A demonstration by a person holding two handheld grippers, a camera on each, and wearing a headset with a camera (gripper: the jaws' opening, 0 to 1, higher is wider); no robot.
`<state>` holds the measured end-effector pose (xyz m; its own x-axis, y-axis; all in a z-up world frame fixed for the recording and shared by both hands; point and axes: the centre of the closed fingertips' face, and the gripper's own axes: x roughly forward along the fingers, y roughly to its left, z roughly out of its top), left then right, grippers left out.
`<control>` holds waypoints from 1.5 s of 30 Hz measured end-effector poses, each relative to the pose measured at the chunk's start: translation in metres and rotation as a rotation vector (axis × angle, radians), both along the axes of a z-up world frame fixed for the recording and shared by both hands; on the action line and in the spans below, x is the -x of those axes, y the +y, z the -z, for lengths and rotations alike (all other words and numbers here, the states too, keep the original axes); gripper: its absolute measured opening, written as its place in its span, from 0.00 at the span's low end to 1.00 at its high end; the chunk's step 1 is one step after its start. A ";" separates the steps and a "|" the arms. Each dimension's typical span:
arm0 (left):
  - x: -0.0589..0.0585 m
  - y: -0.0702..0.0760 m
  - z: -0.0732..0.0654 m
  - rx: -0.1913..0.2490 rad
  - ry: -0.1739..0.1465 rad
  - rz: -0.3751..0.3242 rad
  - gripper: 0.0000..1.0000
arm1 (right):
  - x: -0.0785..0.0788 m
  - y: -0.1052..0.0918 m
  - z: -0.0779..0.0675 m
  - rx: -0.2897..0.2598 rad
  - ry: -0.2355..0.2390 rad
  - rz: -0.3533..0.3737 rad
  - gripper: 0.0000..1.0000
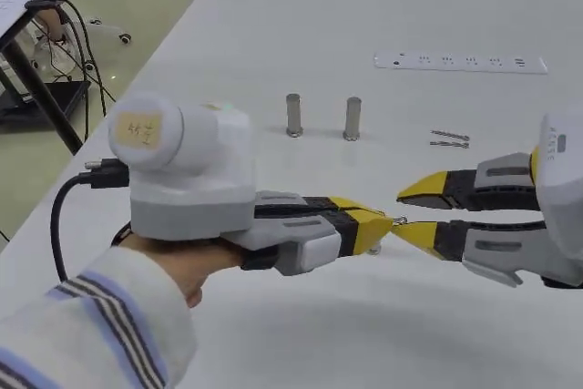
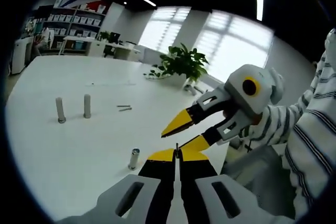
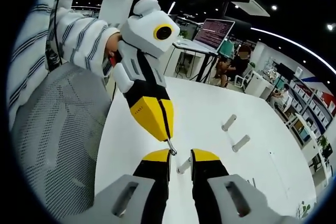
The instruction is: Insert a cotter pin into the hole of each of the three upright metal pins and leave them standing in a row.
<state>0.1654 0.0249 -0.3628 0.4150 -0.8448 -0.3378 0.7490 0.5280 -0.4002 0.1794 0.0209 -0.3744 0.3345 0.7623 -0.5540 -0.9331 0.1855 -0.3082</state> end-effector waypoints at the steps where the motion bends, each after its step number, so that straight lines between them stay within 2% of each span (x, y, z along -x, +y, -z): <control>1: 0.001 -0.001 0.000 -0.005 -0.004 0.006 0.00 | 0.001 0.000 0.000 0.002 0.002 -0.005 0.09; 8: 0.007 -0.004 0.004 -0.072 -0.052 0.076 0.00 | 0.008 -0.001 0.005 0.041 0.025 -0.070 0.07; 14: 0.014 -0.006 0.012 -0.170 -0.098 0.163 0.00 | 0.017 -0.002 0.011 0.082 0.043 -0.139 0.02; 24: 0.021 -0.009 0.020 -0.272 -0.132 0.280 0.00 | 0.032 -0.003 0.020 0.156 0.050 -0.229 0.00; 28: 0.022 -0.009 0.022 -0.294 -0.145 0.310 0.00 | 0.035 -0.004 0.021 0.165 0.062 -0.243 0.00; 30: 0.023 -0.010 0.023 -0.297 -0.140 0.322 0.00 | 0.037 -0.005 0.021 0.166 0.080 -0.248 0.00; 33: 0.025 -0.012 0.025 -0.314 -0.173 0.352 0.00 | 0.039 -0.006 0.021 0.165 0.093 -0.254 0.00; 35: 0.025 -0.013 0.025 -0.318 -0.184 0.362 0.00 | 0.041 -0.007 0.022 0.165 0.102 -0.259 0.00; 37: 0.024 -0.014 0.026 -0.328 -0.215 0.375 0.00 | 0.041 -0.007 0.022 0.164 0.108 -0.257 0.00; 41: 0.024 -0.015 0.027 -0.326 -0.210 0.373 0.00 | 0.040 -0.010 0.023 0.162 0.126 -0.240 0.00; 44: 0.021 -0.015 0.027 -0.327 -0.240 0.379 0.00 | 0.038 -0.011 0.024 0.154 0.131 -0.226 0.00; 45: 0.019 -0.015 0.027 -0.327 -0.239 0.370 0.01 | 0.037 -0.012 0.024 0.149 0.136 -0.218 0.00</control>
<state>0.1463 0.0098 -0.3900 0.2077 -0.8158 -0.5398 0.9582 0.2808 -0.0557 0.1421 0.0090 -0.3989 0.0870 0.7147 -0.6940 -0.9804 -0.0620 -0.1868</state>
